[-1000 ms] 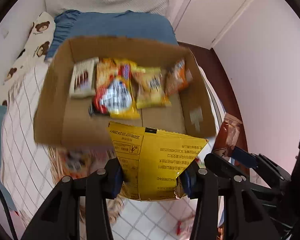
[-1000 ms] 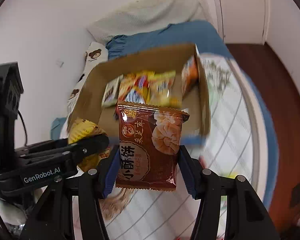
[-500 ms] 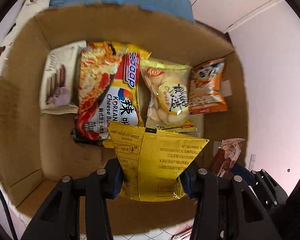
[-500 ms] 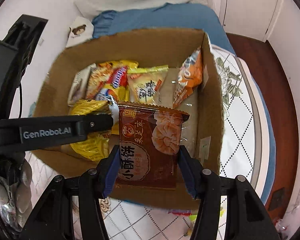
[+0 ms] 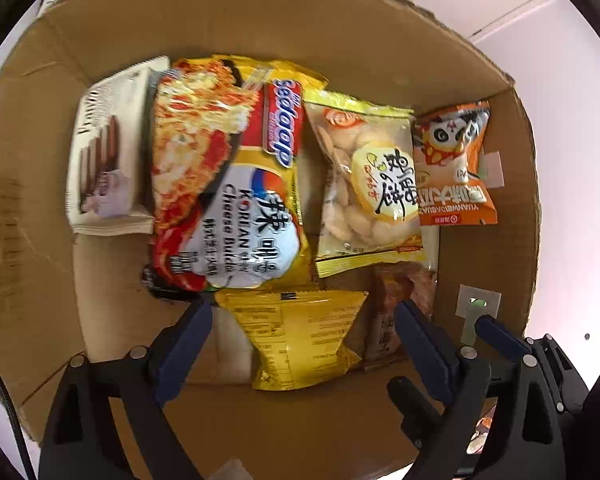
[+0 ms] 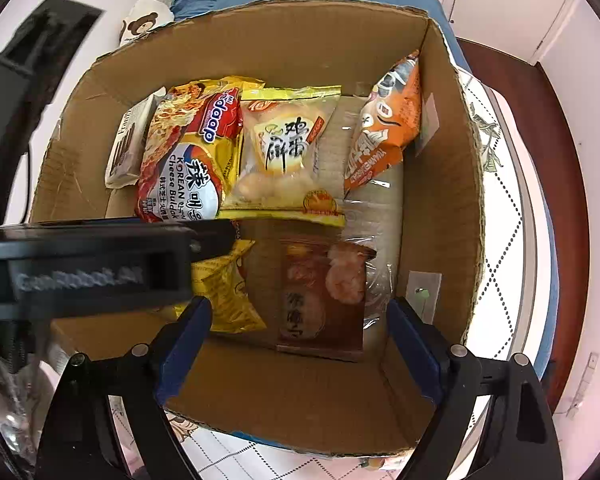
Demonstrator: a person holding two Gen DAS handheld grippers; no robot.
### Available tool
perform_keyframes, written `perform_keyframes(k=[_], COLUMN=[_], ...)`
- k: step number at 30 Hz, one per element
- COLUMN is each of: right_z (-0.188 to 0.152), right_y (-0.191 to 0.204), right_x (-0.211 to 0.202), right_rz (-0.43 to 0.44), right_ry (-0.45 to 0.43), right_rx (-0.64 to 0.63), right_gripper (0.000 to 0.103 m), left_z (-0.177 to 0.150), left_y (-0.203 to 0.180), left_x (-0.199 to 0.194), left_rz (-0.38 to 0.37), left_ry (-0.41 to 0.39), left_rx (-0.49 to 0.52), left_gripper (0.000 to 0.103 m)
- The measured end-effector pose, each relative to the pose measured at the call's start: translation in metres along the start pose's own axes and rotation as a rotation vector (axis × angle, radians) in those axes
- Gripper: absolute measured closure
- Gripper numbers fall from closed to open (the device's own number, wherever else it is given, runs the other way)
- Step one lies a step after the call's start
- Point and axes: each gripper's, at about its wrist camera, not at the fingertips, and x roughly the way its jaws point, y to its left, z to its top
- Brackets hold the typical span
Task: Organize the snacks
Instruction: 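Carry both packs into the box and open both tools to drop them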
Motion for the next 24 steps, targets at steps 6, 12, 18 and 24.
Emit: perform_keyframes(k=[6,12,18,24], right_z=[-0.003,-0.017,-0.039,-0.063], right_y=[-0.006,-0.006,-0.002,0.008], right_x=[-0.011,-0.032,-0.060,-0.088], right_rz=[0.021,0.021,0.015,-0.012], right_ry=[-0.026,-0.092,-0.168,-0.271], right_rx=[0.049,0.064,0.074,0.058], right_gripper=[0.012,0.012,0.012,0.012], left_z=[-0.006,-0.031,-0.060,-0.098], left_y=[0.005,0.004,0.013,0.020], left_x=[-0.021,-0.053,-0.093,-0.126], left_rz=[0.024,0.092,0.142,0.169], left_ry=[-0.061,-0.182,-0.309,-0.453], left_rx=[0.002,0.046,0.074,0.085], left_gripper=[0.010,0.010,0.010,0.010])
